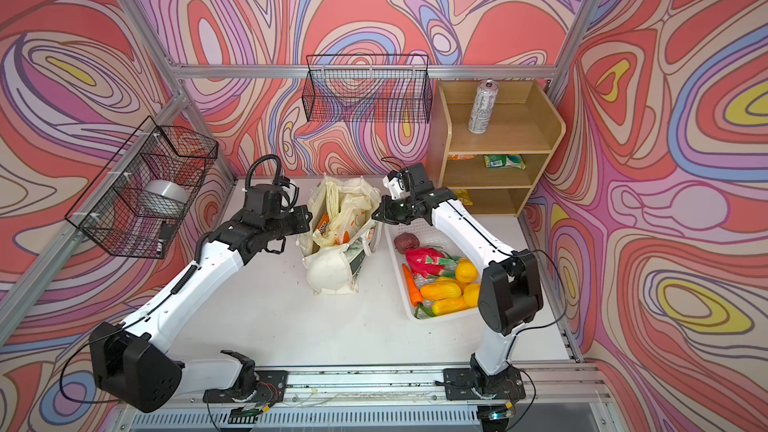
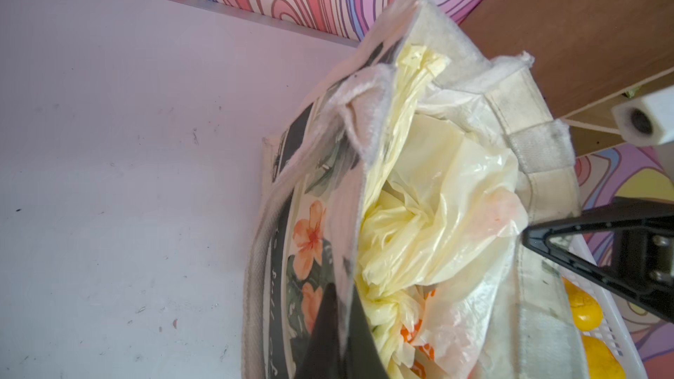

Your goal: Place the mixed food into the grocery bags and tie them

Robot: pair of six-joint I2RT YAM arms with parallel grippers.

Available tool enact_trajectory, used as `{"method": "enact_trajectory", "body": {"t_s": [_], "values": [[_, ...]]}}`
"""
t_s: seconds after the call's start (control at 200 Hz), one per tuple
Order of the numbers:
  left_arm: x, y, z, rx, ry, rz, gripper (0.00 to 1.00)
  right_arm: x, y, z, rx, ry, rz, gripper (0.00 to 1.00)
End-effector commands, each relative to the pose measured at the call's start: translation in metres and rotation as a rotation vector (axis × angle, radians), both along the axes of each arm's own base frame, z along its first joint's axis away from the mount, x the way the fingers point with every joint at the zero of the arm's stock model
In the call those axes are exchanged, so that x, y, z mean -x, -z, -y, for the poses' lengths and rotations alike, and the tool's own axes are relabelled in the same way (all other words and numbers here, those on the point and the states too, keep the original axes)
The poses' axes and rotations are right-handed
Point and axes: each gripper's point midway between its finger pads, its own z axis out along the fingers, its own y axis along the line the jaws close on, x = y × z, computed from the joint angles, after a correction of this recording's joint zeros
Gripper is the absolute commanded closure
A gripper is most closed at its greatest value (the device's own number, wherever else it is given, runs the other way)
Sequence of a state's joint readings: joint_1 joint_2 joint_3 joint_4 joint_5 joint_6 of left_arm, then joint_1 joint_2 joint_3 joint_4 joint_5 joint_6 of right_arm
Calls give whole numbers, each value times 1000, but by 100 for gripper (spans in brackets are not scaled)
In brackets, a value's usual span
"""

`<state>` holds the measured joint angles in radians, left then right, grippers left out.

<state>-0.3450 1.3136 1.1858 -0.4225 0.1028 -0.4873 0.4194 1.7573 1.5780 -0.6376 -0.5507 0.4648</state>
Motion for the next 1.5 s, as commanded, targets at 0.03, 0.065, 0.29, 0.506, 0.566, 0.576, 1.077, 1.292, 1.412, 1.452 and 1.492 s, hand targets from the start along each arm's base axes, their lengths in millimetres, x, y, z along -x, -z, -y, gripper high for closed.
{"method": "enact_trajectory", "body": {"t_s": [0.03,0.065,0.29,0.506,0.566,0.576,1.077,1.292,1.412,1.452,1.492], "values": [[3,-33,1,81,-25,75,100,0,-59,0,-76,0,148,100],[3,-36,2,100,-25,80,100,1,-64,-2,-89,-4,156,100],[-1,-16,7,101,-20,32,100,-2,-52,-6,-98,-13,126,100],[-5,-13,2,71,-33,42,78,1,-42,-3,-76,-11,112,84],[-7,-19,1,61,-29,52,53,2,-45,2,-66,-6,122,51],[-7,-21,0,59,-29,54,50,2,-47,3,-65,-4,128,47],[30,-86,-95,-183,-252,245,0,10,-89,163,173,498,369,1],[36,-46,-144,-442,-408,368,0,10,-51,256,488,886,460,1],[33,2,-156,-526,-421,344,0,6,-22,282,618,978,583,1],[30,22,-158,-536,-419,331,0,3,-8,288,669,987,620,1],[26,42,-160,-545,-408,322,0,1,7,296,727,1009,624,2]]}}
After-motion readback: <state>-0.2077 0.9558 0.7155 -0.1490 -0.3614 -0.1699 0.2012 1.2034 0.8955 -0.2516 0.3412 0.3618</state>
